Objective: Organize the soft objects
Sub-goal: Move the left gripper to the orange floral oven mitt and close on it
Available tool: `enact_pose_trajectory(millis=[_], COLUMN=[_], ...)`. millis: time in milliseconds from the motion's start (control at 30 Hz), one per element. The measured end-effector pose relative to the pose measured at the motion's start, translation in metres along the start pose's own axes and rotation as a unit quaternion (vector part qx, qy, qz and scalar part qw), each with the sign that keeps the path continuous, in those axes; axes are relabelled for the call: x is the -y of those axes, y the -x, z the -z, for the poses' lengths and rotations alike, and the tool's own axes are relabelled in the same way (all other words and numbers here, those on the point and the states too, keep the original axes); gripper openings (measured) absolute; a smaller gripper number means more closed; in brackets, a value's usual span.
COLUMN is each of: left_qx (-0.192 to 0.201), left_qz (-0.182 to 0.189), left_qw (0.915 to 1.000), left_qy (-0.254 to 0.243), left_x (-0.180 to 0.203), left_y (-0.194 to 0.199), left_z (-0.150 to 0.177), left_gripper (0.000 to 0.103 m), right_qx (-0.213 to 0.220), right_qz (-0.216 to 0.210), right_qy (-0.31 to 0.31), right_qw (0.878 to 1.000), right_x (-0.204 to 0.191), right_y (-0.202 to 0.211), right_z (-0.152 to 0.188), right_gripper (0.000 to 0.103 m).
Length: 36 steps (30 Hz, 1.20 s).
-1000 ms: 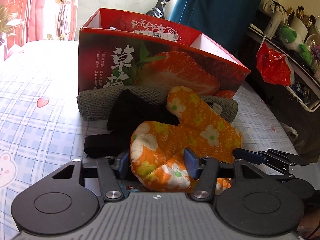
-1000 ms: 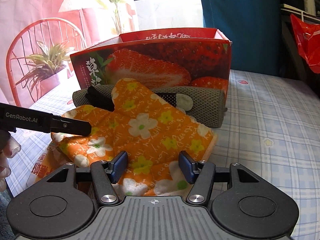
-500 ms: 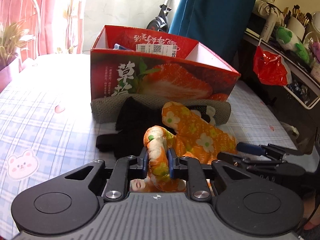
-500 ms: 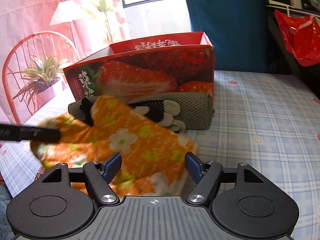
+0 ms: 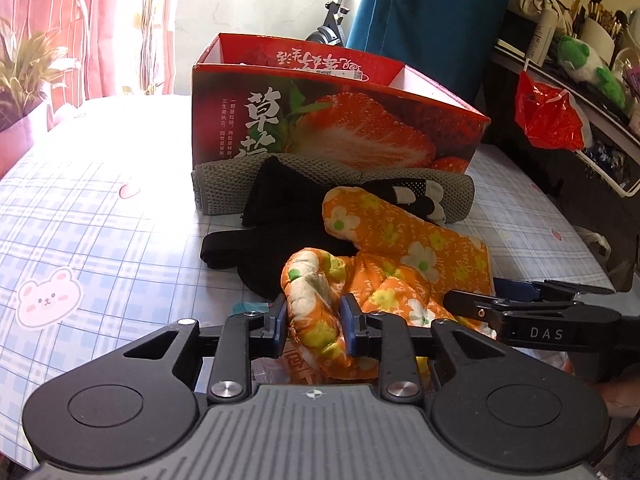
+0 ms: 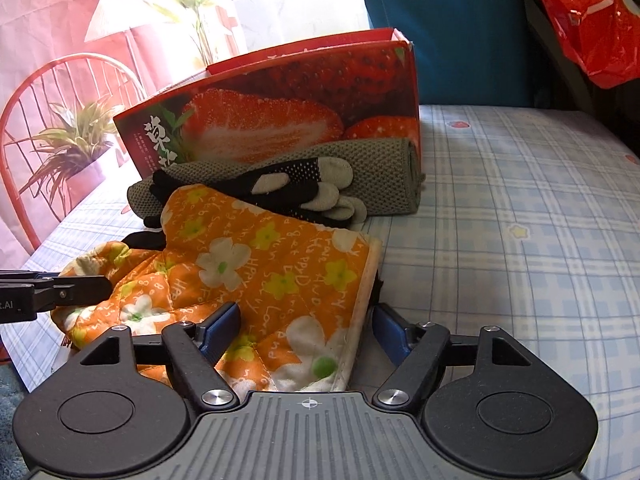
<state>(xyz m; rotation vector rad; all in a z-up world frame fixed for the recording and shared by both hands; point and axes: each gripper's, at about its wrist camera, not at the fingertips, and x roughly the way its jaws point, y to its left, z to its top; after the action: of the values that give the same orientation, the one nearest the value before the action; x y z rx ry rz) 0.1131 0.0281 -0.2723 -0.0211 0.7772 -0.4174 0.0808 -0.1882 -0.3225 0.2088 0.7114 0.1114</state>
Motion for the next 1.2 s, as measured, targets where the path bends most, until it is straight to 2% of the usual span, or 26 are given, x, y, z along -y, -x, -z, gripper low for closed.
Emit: enact_pose_trajectory(millis=[267, 400, 467, 500, 933, 1200], left_qx=[0.003, 0.004, 0.004, 0.004, 0.003, 0.003], left_qz=[0.007, 0.005, 0.005, 0.005, 0.003, 0.003], left_qw=[0.9999, 1.0, 1.0, 1.0, 1.0, 1.0], left_qy=[0.007, 0.006, 0.006, 0.007, 0.006, 0.007], left_x=[-0.004, -0.003, -0.003, -0.003, -0.003, -0.002], left_y=[-0.001, -0.002, -0.002, -0.003, -0.004, -0.005], left_z=[0.001, 0.001, 0.001, 0.001, 0.001, 0.001], left_gripper=[0.032, 0.033, 0.033, 0.033, 0.033, 0.033], right_qx=[0.001, 0.003, 0.002, 0.001, 0.007, 0.009], right_qz=[0.002, 0.004, -0.013, -0.016, -0.029, -0.038], right_qy=[0.011, 0.013, 0.011, 0.01, 0.013, 0.018], right_qw=[1.0, 1.0, 1.0, 1.0, 0.999, 0.999], right_x=[-0.005, -0.007, -0.006, -0.006, -0.009, -0.012], right_y=[-0.004, -0.004, -0.003, -0.003, 0.003, 0.003], right_z=[0.0, 0.001, 0.001, 0.001, -0.002, -0.002], right_gripper=[0.081, 0.081, 0.073, 0.073, 0.031, 0.022])
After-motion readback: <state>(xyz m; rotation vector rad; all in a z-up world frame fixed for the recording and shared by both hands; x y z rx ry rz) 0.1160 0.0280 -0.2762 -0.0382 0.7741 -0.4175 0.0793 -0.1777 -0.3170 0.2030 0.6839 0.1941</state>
